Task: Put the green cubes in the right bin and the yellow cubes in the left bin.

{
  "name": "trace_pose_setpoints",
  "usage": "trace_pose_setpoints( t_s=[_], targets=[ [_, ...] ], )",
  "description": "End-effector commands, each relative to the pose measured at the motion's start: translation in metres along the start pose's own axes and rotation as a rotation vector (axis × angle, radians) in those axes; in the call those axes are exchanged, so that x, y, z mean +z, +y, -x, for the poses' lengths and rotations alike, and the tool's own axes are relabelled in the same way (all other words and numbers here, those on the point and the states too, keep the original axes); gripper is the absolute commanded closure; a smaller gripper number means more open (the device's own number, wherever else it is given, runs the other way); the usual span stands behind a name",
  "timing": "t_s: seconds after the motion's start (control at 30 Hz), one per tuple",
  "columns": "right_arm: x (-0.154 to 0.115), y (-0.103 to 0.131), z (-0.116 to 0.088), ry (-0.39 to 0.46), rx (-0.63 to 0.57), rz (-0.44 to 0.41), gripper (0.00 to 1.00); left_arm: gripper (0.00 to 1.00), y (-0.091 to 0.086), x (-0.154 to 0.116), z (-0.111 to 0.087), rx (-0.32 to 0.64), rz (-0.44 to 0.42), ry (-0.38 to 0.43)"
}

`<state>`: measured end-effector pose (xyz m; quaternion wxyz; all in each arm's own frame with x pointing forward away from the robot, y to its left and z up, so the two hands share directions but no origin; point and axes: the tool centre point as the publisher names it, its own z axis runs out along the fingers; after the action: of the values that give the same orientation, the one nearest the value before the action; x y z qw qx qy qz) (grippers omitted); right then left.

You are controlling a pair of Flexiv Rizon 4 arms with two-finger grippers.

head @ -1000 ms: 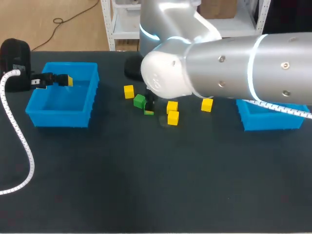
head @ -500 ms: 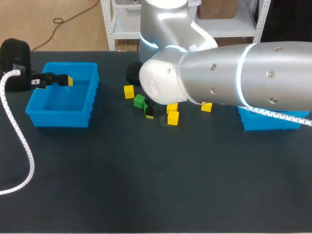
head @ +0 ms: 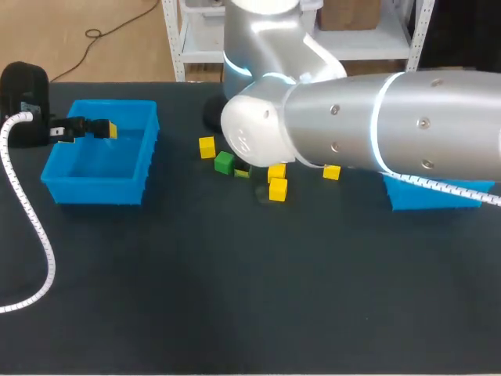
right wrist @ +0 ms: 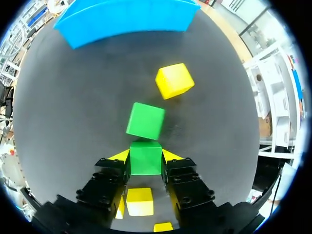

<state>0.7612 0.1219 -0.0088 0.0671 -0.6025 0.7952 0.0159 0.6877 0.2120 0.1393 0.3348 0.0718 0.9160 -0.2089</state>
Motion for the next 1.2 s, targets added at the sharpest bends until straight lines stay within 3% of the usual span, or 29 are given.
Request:
trace_pose_setpoints(
  t_s=[0.03, 0.23, 0.37, 0.57, 0.73, 0.93, 1.2],
  targets=[
    [-0.011, -0.006, -0.003, -0.03, 0.027, -0.014, 1.0, 0.0, -0.001, 0.001, 0.001, -0.001, 0.008, 0.004],
    [-0.053, -0.034, -0.007, -0.132, 0.124, -0.074, 1.0, 0.0, -0.001, 0.001, 0.001, -0.001, 0.008, 0.004],
    [-0.091, -0.064, -0.026, -0.205, 0.224, -0.152, 1.0, 0.0, -0.001, 0.001, 0.001, -0.001, 0.008, 0.004],
    [-0.137, -0.102, -0.079, -0.245, 0.393, -0.277, 1.0, 0.0, -0.001, 0.001, 0.001, -0.001, 0.008, 0.004],
    [-0.163, -0.118, -0.127, -0.257, 0.521, -0.343, 1.0, 0.0, -0.001, 0.001, 0.001, -0.001, 0.008, 0.004],
    [-0.178, -0.125, -0.172, -0.252, 0.649, -0.397, 1.0, 0.0, -0.001, 0.001, 0.001, -0.001, 0.008, 0.004],
    [-0.169, -0.129, -0.219, -0.217, 0.808, -0.415, 1.0, 0.0, -0.001, 0.001, 0.001, -0.001, 0.008, 0.004]
  ],
)
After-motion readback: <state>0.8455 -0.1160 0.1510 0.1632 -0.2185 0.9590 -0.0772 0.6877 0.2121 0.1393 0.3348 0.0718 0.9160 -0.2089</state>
